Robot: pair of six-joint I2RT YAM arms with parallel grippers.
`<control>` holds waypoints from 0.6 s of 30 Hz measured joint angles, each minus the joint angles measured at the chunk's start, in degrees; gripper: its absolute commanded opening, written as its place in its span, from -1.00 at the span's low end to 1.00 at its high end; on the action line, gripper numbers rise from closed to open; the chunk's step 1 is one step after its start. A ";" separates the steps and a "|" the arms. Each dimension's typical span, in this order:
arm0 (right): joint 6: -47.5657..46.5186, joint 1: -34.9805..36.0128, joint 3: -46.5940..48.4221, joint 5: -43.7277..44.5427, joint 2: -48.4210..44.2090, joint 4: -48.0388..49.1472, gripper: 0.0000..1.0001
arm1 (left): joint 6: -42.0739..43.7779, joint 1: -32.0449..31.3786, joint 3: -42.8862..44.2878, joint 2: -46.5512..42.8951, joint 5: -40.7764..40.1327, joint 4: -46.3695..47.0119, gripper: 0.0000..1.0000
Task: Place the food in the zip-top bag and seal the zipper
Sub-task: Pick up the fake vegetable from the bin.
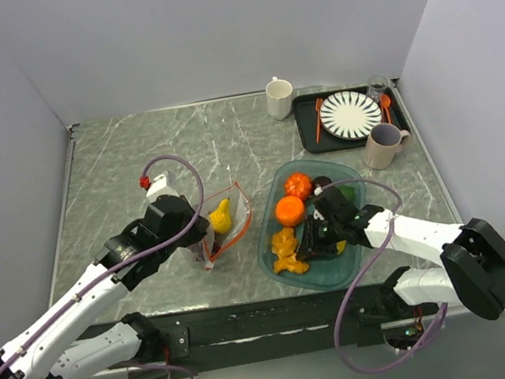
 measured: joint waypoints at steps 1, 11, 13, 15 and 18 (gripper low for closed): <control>0.24 -0.09 -0.02 -0.13 0.00 0.35 -0.96 | 0.00 0.00 -0.02 0.00 0.00 0.00 -0.98; 0.59 -0.22 0.22 1.20 -5.16 -1.42 -1.00 | 0.02 0.00 -0.04 0.13 0.00 0.02 -0.99; 0.24 -0.22 0.92 2.51 -8.39 -3.72 -1.00 | 0.02 0.00 -0.04 0.13 0.00 0.00 -0.99; -0.26 -0.22 2.12 3.45 -11.69 -6.08 -1.00 | 0.02 0.00 -0.04 0.13 0.00 0.04 -0.98; -0.74 -0.22 5.07 4.76 -16.04 -9.51 -1.00 | 0.00 0.00 -0.04 0.13 0.00 0.02 -0.98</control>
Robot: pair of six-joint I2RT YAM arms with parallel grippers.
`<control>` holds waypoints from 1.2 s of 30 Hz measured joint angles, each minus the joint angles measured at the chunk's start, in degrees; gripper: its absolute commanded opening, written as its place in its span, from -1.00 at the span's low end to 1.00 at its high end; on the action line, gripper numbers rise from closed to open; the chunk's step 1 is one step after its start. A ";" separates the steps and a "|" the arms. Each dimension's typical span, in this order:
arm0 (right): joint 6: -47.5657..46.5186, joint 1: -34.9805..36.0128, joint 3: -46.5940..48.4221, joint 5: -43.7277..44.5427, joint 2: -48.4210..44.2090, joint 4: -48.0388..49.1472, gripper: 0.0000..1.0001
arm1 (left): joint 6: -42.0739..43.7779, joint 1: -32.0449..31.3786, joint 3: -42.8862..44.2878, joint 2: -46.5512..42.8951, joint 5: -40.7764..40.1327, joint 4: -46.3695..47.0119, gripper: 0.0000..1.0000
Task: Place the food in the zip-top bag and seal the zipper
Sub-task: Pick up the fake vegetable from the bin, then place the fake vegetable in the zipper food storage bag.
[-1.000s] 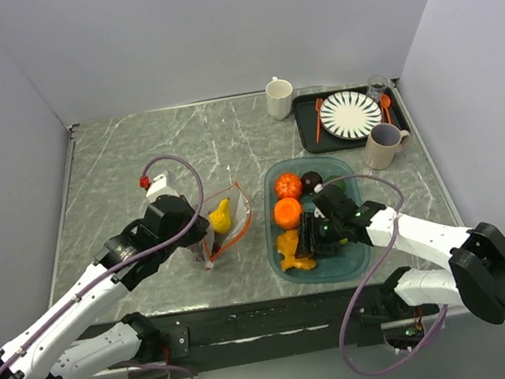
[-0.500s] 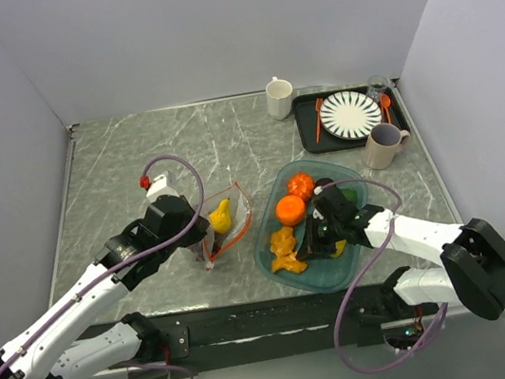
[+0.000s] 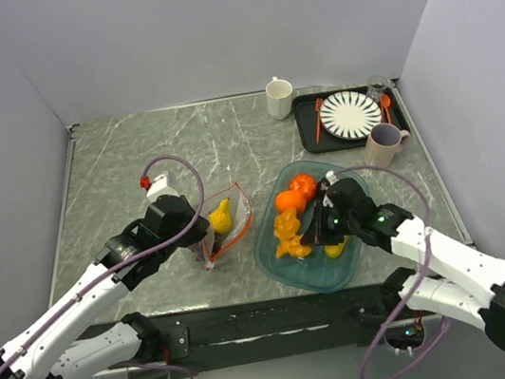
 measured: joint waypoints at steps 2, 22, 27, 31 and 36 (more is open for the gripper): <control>-0.17 0.00 2.03 0.85 -1.97 -1.79 -1.00 | 0.00 0.00 0.00 0.00 0.00 0.00 -0.99; 0.48 10.45 17.88 1.70 -4.57 -8.02 -1.00 | 0.07 0.00 0.02 5.88 1.55 2.95 -0.99; 1.22 14.84 18.45 2.34 1.16 -7.48 -1.00 | 0.44 0.00 0.52 7.52 2.01 3.50 -0.99; 1.36 15.15 18.51 2.82 5.53 -6.78 -1.00 | 0.61 0.00 0.55 7.45 2.71 4.04 -0.99; 0.85 15.15 21.11 2.73 12.57 -5.40 -1.00 | 0.63 0.00 0.55 6.51 3.52 4.07 -0.99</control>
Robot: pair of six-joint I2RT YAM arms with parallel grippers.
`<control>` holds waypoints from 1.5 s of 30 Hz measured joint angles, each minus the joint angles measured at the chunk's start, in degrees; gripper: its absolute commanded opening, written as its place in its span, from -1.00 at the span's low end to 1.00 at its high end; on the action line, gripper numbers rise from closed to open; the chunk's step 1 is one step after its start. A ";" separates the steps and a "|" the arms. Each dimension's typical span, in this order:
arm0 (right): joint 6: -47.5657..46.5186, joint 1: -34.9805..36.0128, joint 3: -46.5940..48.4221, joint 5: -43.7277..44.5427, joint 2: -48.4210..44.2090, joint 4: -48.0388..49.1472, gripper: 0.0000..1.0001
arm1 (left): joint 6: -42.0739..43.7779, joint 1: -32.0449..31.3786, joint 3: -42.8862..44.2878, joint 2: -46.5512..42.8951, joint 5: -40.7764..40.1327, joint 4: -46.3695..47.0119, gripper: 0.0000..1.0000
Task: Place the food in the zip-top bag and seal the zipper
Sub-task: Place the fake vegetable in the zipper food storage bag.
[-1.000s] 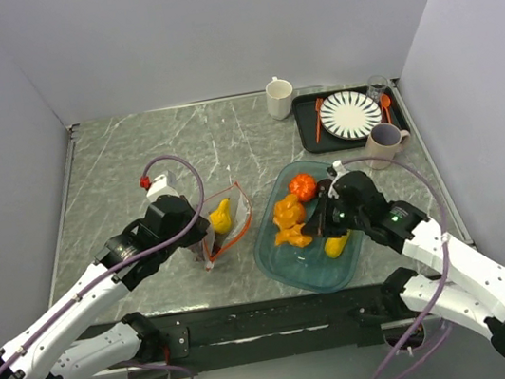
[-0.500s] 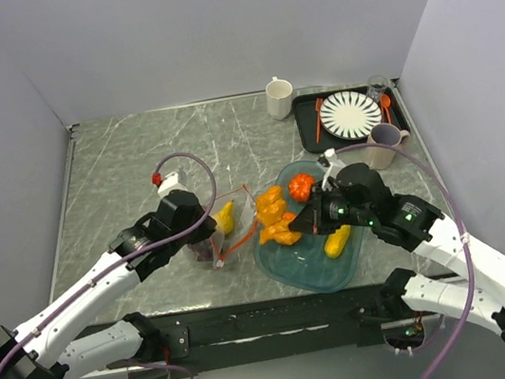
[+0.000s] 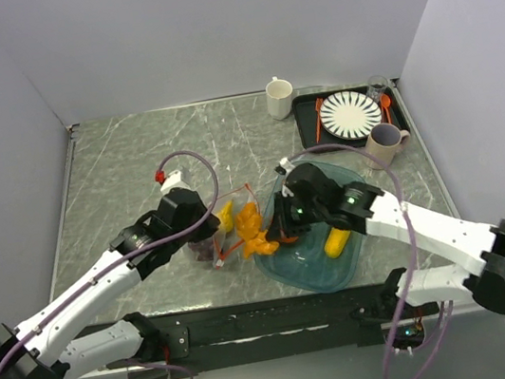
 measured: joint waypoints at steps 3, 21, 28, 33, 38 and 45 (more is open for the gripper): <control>-0.59 0.00 4.59 -0.02 5.64 0.87 -1.00 | -0.04 0.00 -0.11 -1.09 0.50 0.09 -0.98; 4.04 -6.82 8.50 -8.17 12.50 8.11 -1.00 | -0.07 0.00 -2.29 -2.05 1.20 0.74 -0.99; 4.85 -4.76 9.99 -4.92 15.89 6.60 -1.00 | -0.04 0.00 -2.27 -2.14 1.42 0.79 -0.99; 4.42 0.26 14.86 0.55 19.85 2.47 -1.00 | -0.04 0.00 -1.60 -2.14 0.87 -0.37 -0.99; 4.61 3.50 17.18 5.18 20.13 -0.17 -1.00 | -0.04 0.00 -1.09 -2.16 0.76 -0.48 -0.99; 7.34 3.52 18.36 9.25 20.76 -1.18 -1.00 | -0.13 0.00 -1.09 -2.43 0.83 -0.48 -0.98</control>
